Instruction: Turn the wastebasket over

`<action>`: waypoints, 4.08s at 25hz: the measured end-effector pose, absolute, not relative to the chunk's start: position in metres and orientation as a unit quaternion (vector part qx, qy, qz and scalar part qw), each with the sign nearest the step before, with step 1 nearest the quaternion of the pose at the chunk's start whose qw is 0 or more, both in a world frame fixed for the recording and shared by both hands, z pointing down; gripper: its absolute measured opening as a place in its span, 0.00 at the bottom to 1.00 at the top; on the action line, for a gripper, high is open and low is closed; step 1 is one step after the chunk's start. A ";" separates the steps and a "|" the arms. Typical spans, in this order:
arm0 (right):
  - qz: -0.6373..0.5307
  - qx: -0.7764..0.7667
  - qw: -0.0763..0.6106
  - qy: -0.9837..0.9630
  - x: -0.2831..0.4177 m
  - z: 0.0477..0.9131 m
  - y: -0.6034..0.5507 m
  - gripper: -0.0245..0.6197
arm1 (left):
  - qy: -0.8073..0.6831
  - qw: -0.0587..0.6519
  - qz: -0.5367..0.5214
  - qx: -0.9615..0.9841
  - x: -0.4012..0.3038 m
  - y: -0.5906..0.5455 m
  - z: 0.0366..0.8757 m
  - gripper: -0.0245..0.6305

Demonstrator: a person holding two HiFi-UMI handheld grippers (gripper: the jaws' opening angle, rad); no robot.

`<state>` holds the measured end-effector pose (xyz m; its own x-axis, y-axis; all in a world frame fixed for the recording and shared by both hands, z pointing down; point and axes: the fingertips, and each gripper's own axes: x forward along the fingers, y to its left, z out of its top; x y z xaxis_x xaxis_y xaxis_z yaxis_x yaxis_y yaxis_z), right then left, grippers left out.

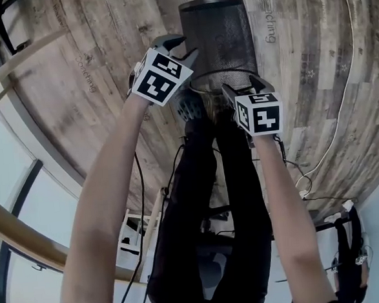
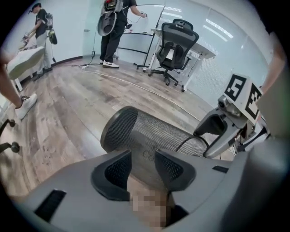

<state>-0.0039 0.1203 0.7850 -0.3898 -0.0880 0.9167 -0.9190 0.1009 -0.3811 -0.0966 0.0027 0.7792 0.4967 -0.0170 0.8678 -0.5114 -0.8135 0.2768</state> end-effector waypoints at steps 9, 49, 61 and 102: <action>0.536 0.398 0.400 -0.629 -0.011 0.783 0.122 0.57 | -0.078 0.209 0.473 0.852 -0.056 -0.071 0.776 0.56; 0.458 0.369 0.436 -0.681 -0.025 0.775 0.160 0.58 | 0.118 0.196 0.525 0.820 -0.073 -0.023 0.743 0.57; 0.440 0.370 0.442 -0.688 -0.019 0.789 0.151 0.59 | 0.077 0.111 0.480 0.867 -0.047 -0.025 0.687 0.49; 0.522 0.491 0.160 -0.680 0.020 0.707 0.013 0.49 | 0.014 -0.051 0.423 0.905 -0.035 0.094 0.662 0.24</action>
<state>0.0197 0.0135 0.7065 -0.4678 -0.5003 0.7286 -0.8332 -0.0253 -0.5524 -0.0346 0.0943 0.6618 0.6423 -0.0173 0.7663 0.0685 -0.9944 -0.0799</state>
